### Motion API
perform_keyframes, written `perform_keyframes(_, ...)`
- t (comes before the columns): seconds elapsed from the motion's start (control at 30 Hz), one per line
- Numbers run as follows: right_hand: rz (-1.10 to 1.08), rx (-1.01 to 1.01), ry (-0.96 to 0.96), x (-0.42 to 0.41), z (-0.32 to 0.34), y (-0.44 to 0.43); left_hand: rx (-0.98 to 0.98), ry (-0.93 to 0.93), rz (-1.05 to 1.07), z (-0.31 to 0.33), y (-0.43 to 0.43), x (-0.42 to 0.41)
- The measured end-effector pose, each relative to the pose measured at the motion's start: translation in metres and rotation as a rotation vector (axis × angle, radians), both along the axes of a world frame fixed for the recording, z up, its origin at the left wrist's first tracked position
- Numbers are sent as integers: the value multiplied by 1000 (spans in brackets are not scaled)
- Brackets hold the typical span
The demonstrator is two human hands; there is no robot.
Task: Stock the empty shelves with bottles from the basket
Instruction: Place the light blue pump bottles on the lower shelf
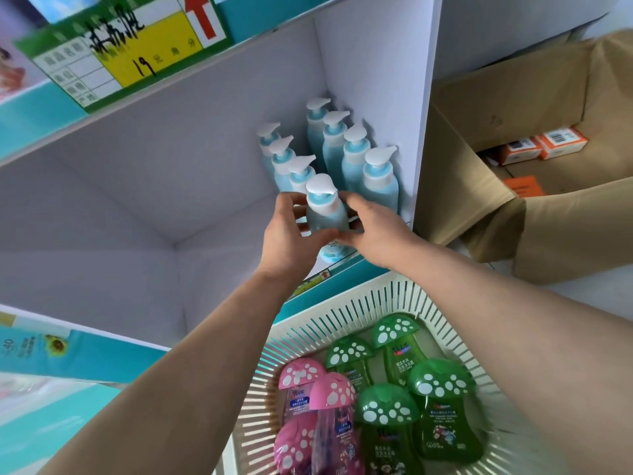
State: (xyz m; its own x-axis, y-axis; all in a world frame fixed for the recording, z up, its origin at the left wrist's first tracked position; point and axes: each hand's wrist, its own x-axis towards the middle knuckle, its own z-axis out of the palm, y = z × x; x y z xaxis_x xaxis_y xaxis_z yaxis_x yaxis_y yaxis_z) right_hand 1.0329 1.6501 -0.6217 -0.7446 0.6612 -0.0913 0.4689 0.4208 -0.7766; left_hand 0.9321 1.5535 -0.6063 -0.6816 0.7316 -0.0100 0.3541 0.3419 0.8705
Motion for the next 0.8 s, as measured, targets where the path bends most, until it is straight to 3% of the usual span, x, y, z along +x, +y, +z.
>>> perform_keyframes(0.1, -23, 92, 20, -1, 3, 5, 24, 20, 19, 0, 4, -1)
perform_keyframes(0.23, -99, 33, 132, -2, 0, 6, 36, 85, 51, -6, 5, 0)
perform_keyframes(0.8, -44, -53, 59, -6, -14, -1, 31, 112, 158, -24, 8, 9)
